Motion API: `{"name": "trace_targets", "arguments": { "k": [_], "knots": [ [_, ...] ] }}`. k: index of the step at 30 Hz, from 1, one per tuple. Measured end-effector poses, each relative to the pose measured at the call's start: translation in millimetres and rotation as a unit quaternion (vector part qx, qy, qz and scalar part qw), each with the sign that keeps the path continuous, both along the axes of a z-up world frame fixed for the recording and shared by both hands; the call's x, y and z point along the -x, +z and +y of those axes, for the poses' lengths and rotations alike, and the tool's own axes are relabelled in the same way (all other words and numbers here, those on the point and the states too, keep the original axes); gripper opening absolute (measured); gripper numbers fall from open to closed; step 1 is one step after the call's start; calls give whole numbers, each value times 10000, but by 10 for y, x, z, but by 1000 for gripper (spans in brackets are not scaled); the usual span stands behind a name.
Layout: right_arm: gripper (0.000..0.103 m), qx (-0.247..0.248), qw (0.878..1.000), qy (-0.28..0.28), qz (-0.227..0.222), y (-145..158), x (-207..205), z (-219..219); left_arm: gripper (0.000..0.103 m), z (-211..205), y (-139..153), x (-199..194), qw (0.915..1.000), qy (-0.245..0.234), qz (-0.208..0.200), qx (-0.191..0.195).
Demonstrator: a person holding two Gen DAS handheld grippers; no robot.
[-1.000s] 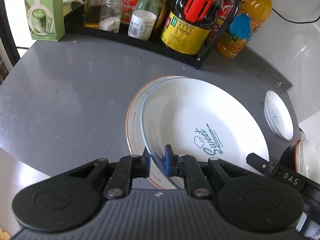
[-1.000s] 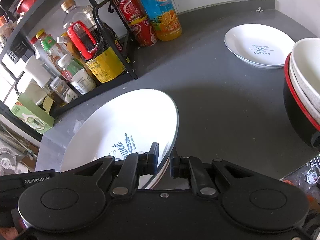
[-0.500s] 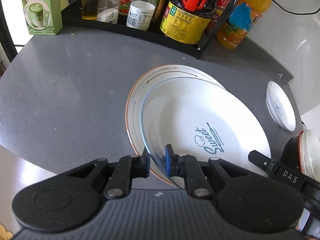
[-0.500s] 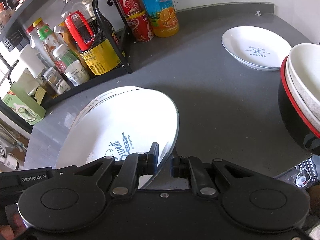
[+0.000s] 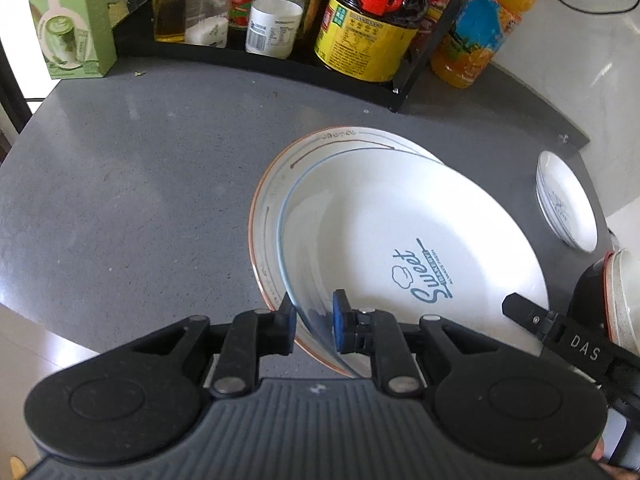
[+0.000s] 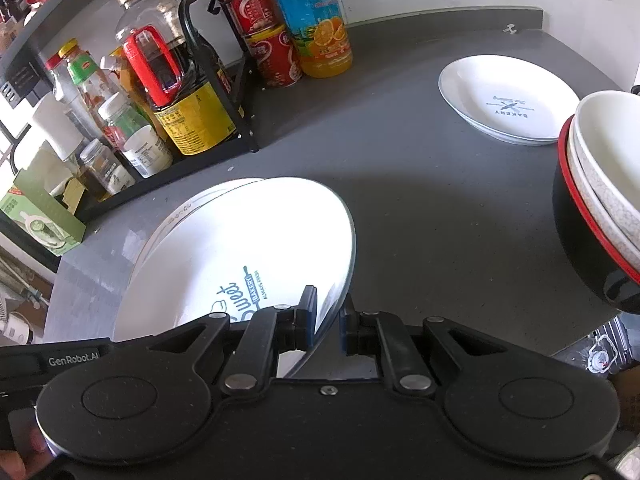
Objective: Organize plates and bowls
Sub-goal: 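Lower the 'Sweet' plate onto the flower-pattern plate with both grippers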
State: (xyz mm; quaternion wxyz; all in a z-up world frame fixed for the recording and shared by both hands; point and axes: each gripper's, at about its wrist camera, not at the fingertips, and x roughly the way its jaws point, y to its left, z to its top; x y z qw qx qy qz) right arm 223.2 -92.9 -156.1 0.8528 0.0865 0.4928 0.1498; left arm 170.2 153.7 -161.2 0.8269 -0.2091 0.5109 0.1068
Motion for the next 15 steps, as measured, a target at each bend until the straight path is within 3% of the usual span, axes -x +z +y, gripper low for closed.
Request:
{"name": "trace_targets", "arguments": {
  "k": [15],
  "knots": [
    [8,25,10000,-38,32,-16,-32,-2,22,11,-71,-216,9993,-193,296,-147]
  ]
}}
